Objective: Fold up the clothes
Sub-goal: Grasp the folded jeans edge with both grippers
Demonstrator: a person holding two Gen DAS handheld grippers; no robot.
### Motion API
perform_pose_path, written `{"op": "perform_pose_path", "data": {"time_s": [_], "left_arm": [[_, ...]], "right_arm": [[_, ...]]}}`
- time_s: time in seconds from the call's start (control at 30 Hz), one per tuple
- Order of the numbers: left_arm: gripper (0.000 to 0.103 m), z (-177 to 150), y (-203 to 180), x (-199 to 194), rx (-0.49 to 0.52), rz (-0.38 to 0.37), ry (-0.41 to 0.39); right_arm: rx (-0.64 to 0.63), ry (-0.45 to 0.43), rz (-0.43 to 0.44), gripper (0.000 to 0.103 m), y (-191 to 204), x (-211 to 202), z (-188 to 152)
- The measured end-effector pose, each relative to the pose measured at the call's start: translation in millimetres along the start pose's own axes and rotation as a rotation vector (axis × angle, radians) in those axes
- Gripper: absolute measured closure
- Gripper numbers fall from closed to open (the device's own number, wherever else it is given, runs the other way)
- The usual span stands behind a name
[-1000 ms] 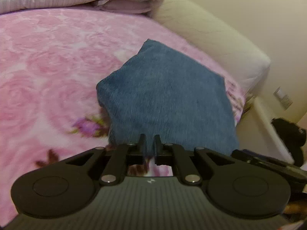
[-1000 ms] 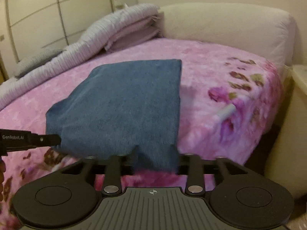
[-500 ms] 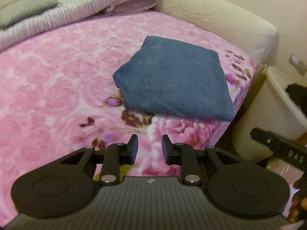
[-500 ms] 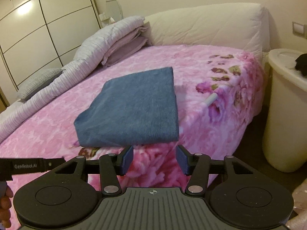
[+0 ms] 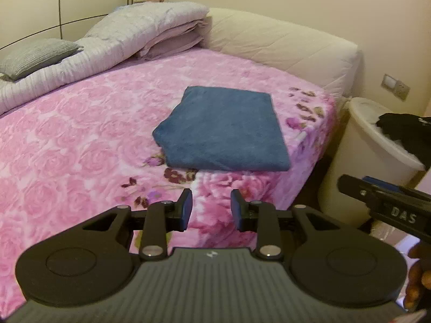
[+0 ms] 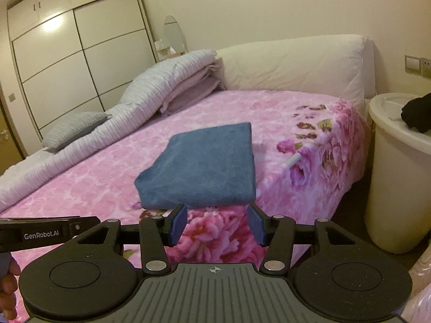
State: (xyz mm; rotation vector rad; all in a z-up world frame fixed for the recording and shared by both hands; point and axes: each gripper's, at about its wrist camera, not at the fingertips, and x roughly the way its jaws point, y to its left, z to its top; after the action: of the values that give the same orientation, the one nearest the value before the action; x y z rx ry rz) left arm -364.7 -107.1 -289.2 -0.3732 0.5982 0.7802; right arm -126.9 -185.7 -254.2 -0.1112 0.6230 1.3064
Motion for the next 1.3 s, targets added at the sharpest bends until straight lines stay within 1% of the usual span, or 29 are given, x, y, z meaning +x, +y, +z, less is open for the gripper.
{"op": "perform_pose_path", "data": {"time_s": [0.13,0.23,0.3,0.37,0.47,0.53,0.57,0.6,0.7,0.83,0.93,1.0,1.07,1.17,1.3], "left_arm": [[0.076,0.1,9.7,-2.0,-0.001,-0.076,-0.038],[0.076,8.5,24.3,15.4,-0.003,-0.115,-0.074],[0.077,21.3,35.0,38.2,-0.003,-0.119,-0.078],[0.077,39.8,45.0,75.3,-0.003,-0.123,-0.060],[0.077,68.4,61.1,146.3,-0.007,-0.143,-0.021],[0.082,89.7,72.2,198.5,-0.008,-0.161,-0.001],[0.087,101.7,75.9,221.3,-0.004,-0.173,-0.001],[0.087,113.2,78.5,241.8,0.000,-0.184,-0.001],[0.087,140.5,78.9,281.4,0.005,-0.204,0.014],[0.087,172.7,73.4,306.8,0.027,-0.229,0.029],[0.087,188.0,70.9,330.2,0.036,-0.216,0.084],[0.087,194.4,70.1,348.8,0.039,-0.199,0.134],[0.084,195.4,72.0,369.4,0.033,-0.178,0.192],[0.084,201.0,76.8,393.0,-0.002,-0.162,0.255],[0.084,204.3,82.6,412.1,-0.041,-0.154,0.290]], "right_arm": [[0.015,-0.010,0.029,0.050,-4.3,5.8,4.5],[0.023,-0.003,0.035,0.050,-13.6,27.6,10.3],[0.028,0.007,0.026,0.050,-23.8,46.8,15.1],[0.042,0.022,0.009,0.050,-39.2,72.7,20.4],[0.052,0.089,-0.033,0.050,-63.7,133.5,33.7],[0.051,0.122,-0.050,0.050,-77.5,175.6,45.3],[0.048,0.116,-0.051,0.050,-85.0,195.7,53.3],[0.031,0.104,-0.049,0.050,-85.3,212.0,65.0],[-0.026,0.081,-0.050,0.050,-83.6,256.5,98.5],[-0.130,0.100,-0.058,0.050,-71.1,300.8,130.9],[-0.163,0.140,-0.039,0.050,-60.9,325.9,145.1],[-0.199,0.194,-0.055,0.050,-55.7,347.7,147.9],[-0.232,0.238,-0.083,0.050,-55.0,369.7,144.8],[-0.298,0.317,-0.104,0.050,-54.9,399.1,137.5],[-0.219,0.402,-0.081,0.047,-72.0,423.6,144.0]]}}
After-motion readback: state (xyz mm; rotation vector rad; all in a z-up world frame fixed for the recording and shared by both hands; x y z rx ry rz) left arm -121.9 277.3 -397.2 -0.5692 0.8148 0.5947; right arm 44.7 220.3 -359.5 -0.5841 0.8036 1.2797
